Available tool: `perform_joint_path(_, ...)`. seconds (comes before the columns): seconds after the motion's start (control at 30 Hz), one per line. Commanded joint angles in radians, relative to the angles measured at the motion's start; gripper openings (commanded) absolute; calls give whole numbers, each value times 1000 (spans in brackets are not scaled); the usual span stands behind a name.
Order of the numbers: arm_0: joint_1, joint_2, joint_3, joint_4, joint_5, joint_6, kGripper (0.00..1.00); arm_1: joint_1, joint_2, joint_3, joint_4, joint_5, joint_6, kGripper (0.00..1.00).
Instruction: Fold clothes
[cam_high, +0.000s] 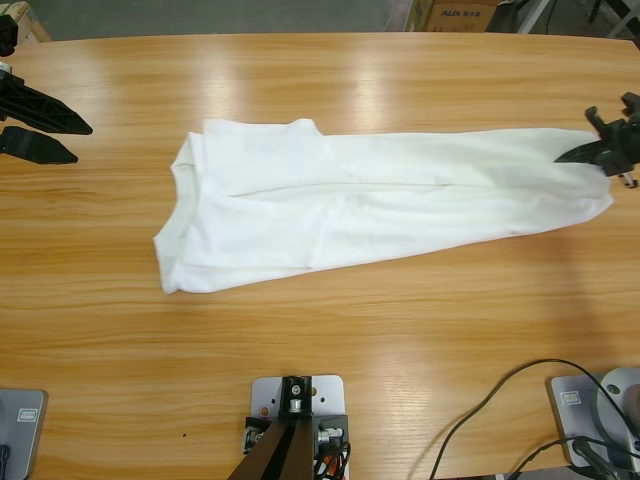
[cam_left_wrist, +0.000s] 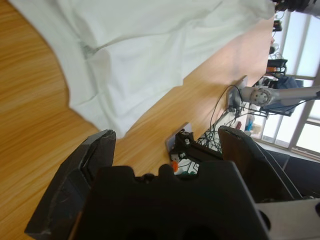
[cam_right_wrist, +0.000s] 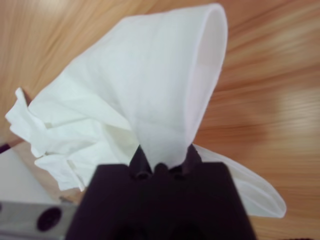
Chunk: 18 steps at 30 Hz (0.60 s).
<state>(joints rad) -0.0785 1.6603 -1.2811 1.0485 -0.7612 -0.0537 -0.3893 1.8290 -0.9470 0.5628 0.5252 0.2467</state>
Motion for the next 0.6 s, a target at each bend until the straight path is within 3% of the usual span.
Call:
perform_joint_path(0.03,-7,3,36,12,-3,-8,799,-52,31,-67,81,-48,-38,0)
perform_joint_path(0.37,-8,14,37,12,-4,-8,802,-49,-24,-102,144,-45,-68,0)
perform_joint_path(0.6,-8,21,37,11,-4,-6,803,70,-42,-193,227,-42,-59,0)
